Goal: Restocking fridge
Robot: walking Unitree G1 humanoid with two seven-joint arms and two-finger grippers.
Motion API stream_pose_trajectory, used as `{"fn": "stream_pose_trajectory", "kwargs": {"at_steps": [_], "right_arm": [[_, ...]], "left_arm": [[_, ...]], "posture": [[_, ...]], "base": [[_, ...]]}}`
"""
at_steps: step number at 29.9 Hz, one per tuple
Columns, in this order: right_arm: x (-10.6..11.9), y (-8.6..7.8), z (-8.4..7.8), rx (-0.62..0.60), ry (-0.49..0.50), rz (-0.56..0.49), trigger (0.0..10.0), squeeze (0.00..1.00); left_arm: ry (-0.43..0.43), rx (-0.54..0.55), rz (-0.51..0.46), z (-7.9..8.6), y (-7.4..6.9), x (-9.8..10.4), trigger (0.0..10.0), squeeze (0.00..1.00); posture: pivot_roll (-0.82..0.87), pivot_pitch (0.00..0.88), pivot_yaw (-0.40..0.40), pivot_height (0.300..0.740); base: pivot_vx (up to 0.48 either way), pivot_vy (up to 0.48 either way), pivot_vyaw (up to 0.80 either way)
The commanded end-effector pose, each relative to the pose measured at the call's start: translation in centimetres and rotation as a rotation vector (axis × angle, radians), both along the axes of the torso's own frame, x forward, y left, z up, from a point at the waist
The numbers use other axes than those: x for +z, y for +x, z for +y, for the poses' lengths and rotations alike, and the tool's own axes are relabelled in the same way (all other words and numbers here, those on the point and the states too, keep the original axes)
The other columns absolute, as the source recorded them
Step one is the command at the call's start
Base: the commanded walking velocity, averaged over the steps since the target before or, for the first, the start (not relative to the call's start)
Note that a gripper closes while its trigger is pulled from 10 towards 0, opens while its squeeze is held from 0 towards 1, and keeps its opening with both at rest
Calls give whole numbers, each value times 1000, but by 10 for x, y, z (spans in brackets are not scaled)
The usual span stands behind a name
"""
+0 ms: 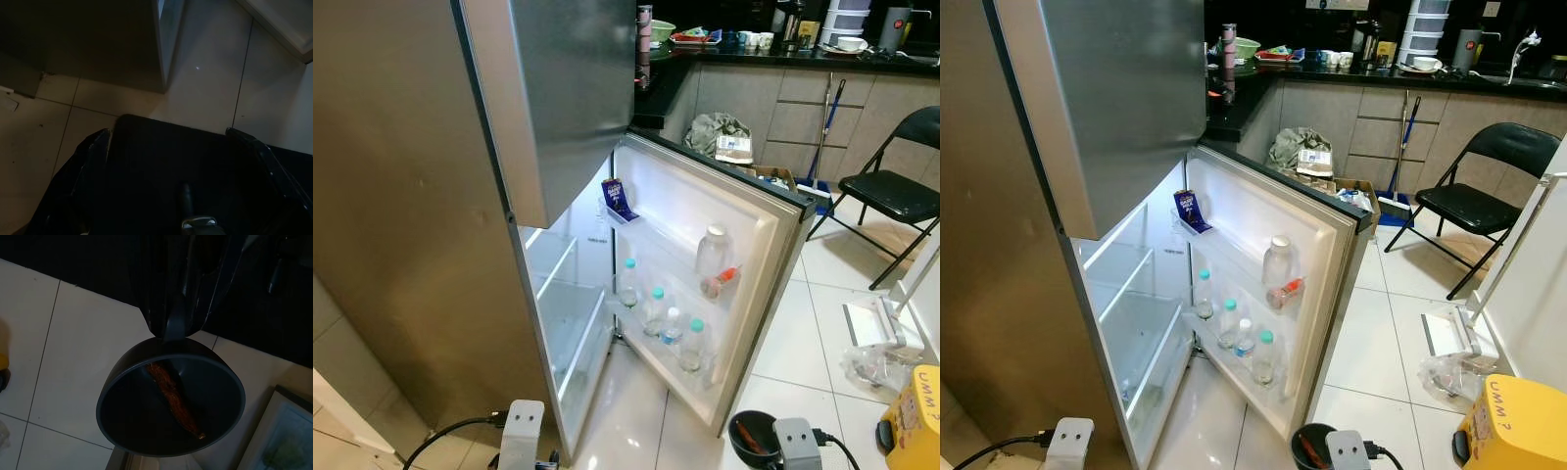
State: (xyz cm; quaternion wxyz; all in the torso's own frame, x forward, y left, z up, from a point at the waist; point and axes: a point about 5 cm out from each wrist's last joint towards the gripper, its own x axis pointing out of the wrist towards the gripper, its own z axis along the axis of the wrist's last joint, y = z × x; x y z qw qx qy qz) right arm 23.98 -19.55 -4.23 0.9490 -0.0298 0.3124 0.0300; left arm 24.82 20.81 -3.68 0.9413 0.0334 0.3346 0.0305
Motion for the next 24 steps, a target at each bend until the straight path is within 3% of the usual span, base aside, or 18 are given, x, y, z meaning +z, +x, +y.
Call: {"fn": "stream_pose_trajectory", "kwargs": {"at_steps": [1, 6, 24], "right_arm": [[-4, -5, 0, -11, 3, 13, 10000, 0], [-4, -5, 0, -11, 3, 12, 10000, 0], [-5, -8, 0, -8, 0, 15, 10000, 0]], "left_arm": [[-4, -1, 22, -2, -5, -4, 10000, 0], [-1, 5, 22, -1, -5, -4, 10000, 0], [3, 67, 17, 11, -5, -2, 10000, 0]], "posture": [[-70, 95, 8, 740], [-68, 96, 7, 740], [-65, 81, 12, 740]], "base": [[0, -352, 0], [0, -354, 0], [0, 0, 0]]}}
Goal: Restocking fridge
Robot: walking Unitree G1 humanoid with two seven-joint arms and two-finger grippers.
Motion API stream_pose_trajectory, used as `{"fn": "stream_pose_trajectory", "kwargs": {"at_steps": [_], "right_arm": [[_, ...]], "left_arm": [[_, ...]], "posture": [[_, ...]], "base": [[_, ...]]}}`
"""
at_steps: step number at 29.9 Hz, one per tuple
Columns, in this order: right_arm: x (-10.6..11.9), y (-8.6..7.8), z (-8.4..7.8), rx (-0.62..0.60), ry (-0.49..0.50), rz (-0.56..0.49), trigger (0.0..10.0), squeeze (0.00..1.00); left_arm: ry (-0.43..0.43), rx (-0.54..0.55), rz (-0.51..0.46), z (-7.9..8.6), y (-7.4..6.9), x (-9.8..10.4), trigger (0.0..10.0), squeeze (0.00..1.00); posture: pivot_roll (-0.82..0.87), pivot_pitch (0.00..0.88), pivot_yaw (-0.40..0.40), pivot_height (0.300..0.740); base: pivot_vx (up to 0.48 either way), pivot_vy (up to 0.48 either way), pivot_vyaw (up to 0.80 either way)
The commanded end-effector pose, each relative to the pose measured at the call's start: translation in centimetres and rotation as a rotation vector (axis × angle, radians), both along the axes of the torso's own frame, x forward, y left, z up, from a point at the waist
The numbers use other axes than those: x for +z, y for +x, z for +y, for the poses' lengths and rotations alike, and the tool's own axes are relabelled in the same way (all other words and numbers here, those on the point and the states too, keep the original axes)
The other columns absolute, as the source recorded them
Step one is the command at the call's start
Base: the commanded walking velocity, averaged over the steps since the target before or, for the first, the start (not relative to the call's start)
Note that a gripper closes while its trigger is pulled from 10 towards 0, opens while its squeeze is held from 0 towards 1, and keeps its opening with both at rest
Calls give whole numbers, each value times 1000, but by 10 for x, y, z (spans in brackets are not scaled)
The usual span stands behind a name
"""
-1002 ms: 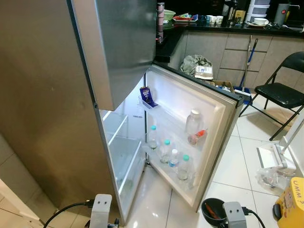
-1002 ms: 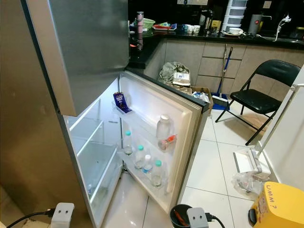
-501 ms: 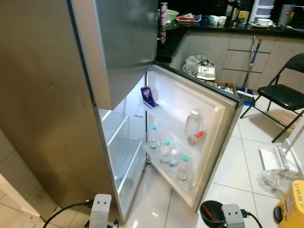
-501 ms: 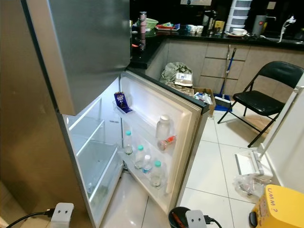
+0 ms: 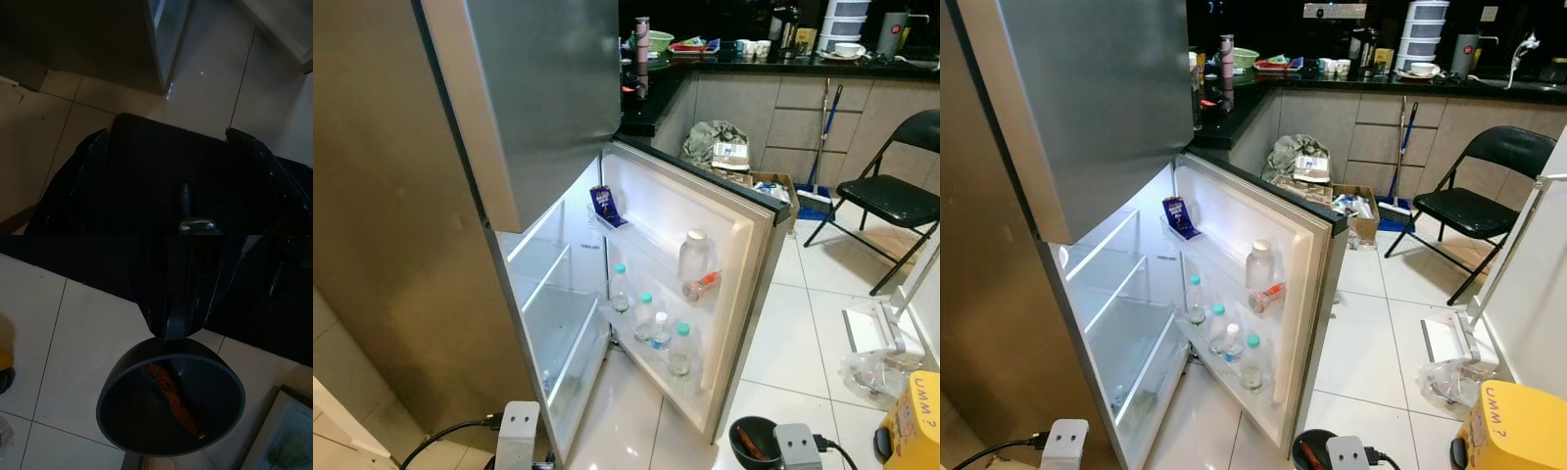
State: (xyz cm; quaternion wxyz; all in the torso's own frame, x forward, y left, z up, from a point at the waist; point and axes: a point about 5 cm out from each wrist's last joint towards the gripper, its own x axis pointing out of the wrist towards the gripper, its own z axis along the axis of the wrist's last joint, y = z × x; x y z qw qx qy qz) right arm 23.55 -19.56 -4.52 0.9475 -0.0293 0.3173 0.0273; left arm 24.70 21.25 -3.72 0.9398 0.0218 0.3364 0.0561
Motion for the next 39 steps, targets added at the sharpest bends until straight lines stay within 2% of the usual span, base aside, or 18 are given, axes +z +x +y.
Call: {"fn": "stream_pose_trajectory", "kwargs": {"at_steps": [1, 20, 39], "right_arm": [[-2, -4, 0, -2, 1, 5, 10000, 0], [-3, -4, 3, 3, 7, 7, 10000, 0], [-4, -6, 0, -15, 6, 8, 10000, 0]], "left_arm": [[8, 9, 16, 6, -4, -2, 10000, 0], [-24, 10, 16, 5, -3, -1, 10000, 0], [-33, -4, 17, 2, -1, 0, 10000, 0]], "posture": [[-65, 80, 14, 740], [-58, 78, 11, 740], [-62, 78, 24, 740]], "base": [[0, 0, 0], [0, 0, 0], [-280, 0, 0]]}}
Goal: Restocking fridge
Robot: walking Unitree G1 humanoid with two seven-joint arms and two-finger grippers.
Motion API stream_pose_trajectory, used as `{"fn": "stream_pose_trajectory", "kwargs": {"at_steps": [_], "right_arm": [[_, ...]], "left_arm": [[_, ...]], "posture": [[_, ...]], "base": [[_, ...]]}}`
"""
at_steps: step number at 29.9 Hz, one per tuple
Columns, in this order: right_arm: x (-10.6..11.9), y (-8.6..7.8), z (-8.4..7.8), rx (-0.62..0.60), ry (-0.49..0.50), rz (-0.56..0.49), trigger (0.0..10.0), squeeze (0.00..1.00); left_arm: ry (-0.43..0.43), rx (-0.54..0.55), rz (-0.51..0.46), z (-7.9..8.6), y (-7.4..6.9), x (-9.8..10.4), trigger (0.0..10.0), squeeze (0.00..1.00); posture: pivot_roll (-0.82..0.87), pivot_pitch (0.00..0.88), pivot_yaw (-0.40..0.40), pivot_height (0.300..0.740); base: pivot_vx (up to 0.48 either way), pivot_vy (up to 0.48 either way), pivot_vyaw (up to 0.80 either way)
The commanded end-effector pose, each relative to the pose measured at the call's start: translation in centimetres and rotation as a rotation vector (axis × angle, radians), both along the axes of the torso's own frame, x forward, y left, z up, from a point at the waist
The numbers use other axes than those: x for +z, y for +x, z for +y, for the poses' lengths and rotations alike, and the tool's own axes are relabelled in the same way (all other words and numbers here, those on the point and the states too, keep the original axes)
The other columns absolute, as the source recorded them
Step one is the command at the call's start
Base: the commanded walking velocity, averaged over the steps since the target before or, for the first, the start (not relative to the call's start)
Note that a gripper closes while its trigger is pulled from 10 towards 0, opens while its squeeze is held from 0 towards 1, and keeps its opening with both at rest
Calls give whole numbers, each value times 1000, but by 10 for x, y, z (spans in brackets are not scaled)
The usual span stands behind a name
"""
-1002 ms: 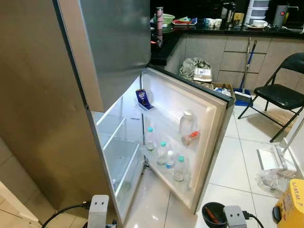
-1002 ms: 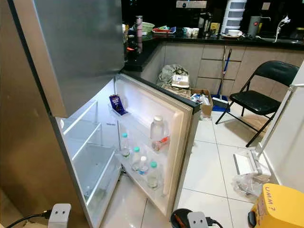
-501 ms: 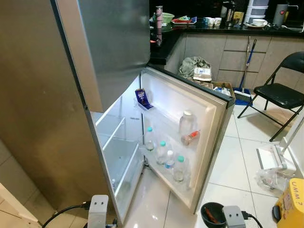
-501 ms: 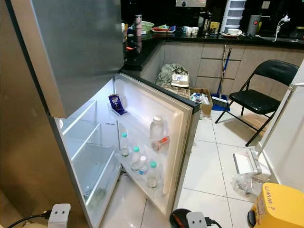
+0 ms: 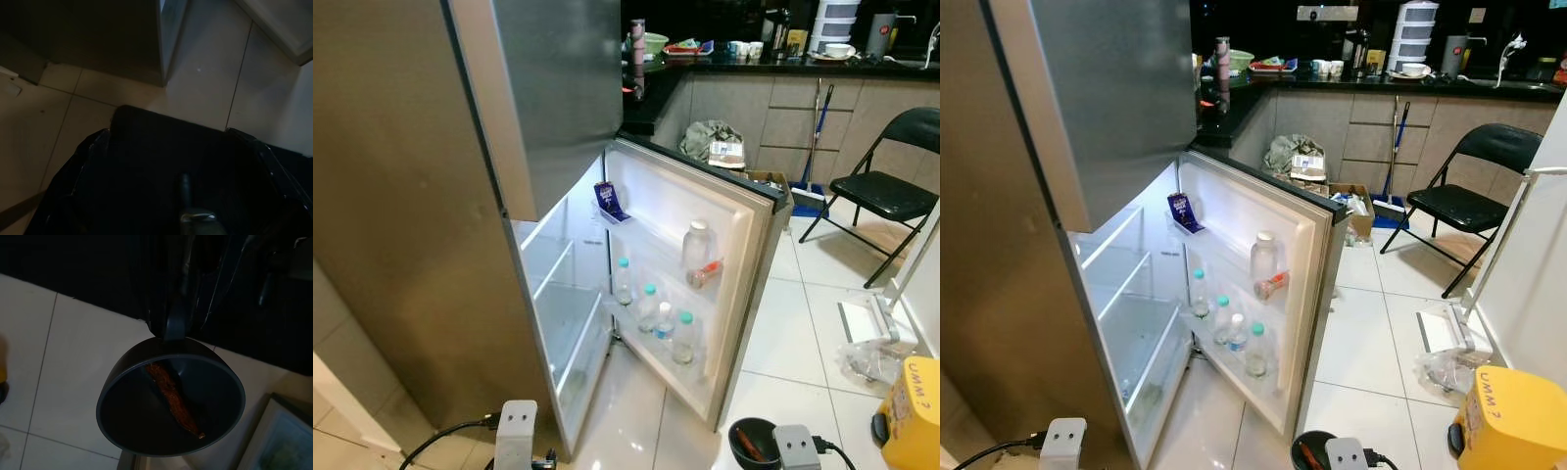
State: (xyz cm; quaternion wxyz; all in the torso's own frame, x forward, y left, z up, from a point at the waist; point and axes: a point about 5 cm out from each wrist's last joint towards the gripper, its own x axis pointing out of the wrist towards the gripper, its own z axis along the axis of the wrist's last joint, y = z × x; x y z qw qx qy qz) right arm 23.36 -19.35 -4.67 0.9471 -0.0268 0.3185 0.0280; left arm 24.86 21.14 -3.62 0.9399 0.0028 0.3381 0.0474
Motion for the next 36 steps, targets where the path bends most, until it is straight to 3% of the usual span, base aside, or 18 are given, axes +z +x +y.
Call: {"fn": "stream_pose_trajectory", "kwargs": {"at_steps": [1, 23, 36], "right_arm": [[-2, -4, -2, -15, 1, 6, 10000, 0], [-3, -6, -4, -17, -1, 9, 10000, 0], [-3, -6, -5, -19, -2, 9, 10000, 0]], "left_arm": [[9, -2, 16, 3, -3, -1, 10000, 0], [19, -30, 40, 2, -1, -1, 10000, 0], [22, -5, 45, 3, -1, -1, 10000, 0]], "posture": [[-61, 78, 24, 740], [-63, 89, 21, 740], [-63, 91, 21, 740]], "base": [[-277, 0, 0], [-50, 0, 0], [0, -406, 0]]}}
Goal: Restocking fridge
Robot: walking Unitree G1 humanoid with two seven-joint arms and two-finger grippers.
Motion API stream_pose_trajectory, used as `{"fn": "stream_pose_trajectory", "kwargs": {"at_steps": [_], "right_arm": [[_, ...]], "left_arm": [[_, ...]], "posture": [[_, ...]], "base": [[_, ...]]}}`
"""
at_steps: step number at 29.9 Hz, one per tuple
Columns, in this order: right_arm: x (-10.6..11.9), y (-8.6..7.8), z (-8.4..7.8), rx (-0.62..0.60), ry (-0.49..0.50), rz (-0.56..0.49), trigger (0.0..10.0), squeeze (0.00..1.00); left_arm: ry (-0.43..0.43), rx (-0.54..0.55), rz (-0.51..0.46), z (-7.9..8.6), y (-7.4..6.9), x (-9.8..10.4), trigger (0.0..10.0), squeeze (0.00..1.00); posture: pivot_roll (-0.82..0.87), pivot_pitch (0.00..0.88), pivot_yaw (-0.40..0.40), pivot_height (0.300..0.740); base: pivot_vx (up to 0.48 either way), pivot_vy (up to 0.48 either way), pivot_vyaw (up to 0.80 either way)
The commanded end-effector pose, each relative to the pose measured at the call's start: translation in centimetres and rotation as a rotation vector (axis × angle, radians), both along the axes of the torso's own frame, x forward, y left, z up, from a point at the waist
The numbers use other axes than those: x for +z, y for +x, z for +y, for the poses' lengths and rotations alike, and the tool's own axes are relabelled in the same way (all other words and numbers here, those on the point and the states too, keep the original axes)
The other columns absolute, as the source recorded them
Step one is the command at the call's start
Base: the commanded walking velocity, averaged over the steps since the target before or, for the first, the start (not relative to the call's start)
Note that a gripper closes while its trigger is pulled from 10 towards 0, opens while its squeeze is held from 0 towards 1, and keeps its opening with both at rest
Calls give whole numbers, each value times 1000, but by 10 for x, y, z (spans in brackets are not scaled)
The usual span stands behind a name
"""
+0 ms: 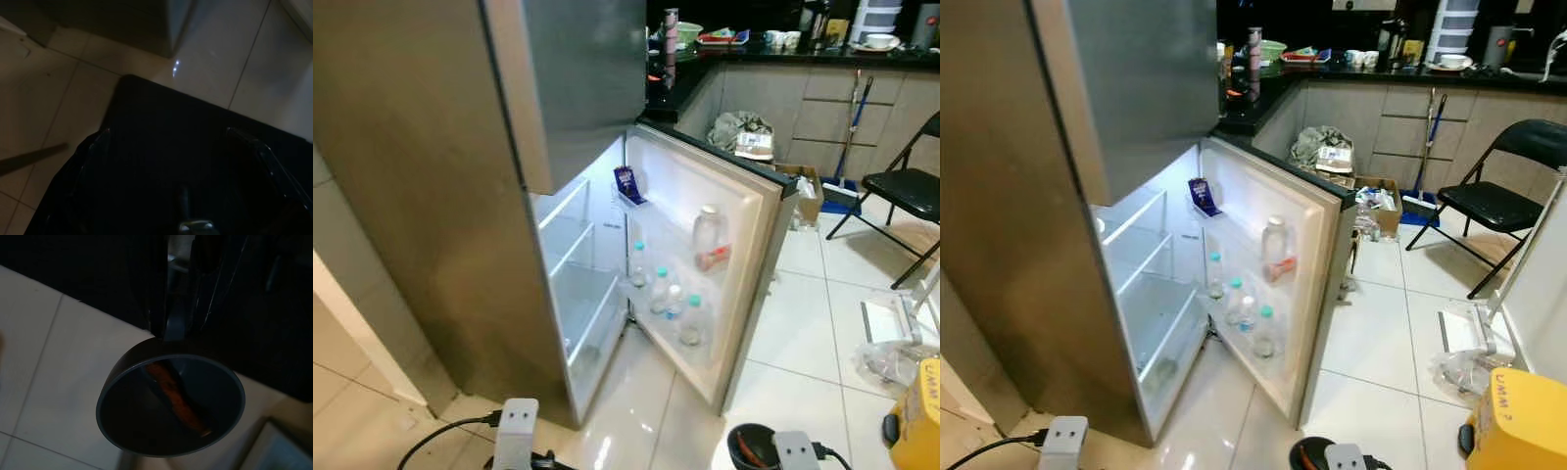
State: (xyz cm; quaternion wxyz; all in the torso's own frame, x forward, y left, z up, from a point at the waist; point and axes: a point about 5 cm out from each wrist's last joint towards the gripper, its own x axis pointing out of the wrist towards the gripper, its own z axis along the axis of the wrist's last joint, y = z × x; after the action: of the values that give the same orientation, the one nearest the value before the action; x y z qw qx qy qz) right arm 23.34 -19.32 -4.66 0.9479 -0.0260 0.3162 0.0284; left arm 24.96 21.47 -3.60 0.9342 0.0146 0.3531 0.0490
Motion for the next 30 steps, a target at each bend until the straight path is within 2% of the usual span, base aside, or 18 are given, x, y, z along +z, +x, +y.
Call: {"fn": "stream_pose_trajectory", "kwargs": {"at_steps": [1, 19, 24, 30], "right_arm": [[-3, -5, -5, -19, -4, 14, 10000, 0], [-1, -1, -3, -23, 1, 8, 10000, 0], [-1, -1, -3, -24, 2, 9, 10000, 0], [-1, -2, -3, -28, 4, 10, 10000, 0]], "left_arm": [[20, 14, 16, 2, -2, -2, 10000, 0], [8, 33, -10, 3, 0, 1, 10000, 0], [33, 10, 20, 3, -1, -1, 10000, 0], [15, 29, -11, 3, 2, 2, 10000, 0]], "posture": [[-63, 91, 21, 740], [-64, 102, 24, 740], [-62, 103, 23, 740], [-61, 107, 27, 740]], "base": [[0, 0, 0], [0, 0, 0], [0, 0, 0], [0, 0, 0]]}}
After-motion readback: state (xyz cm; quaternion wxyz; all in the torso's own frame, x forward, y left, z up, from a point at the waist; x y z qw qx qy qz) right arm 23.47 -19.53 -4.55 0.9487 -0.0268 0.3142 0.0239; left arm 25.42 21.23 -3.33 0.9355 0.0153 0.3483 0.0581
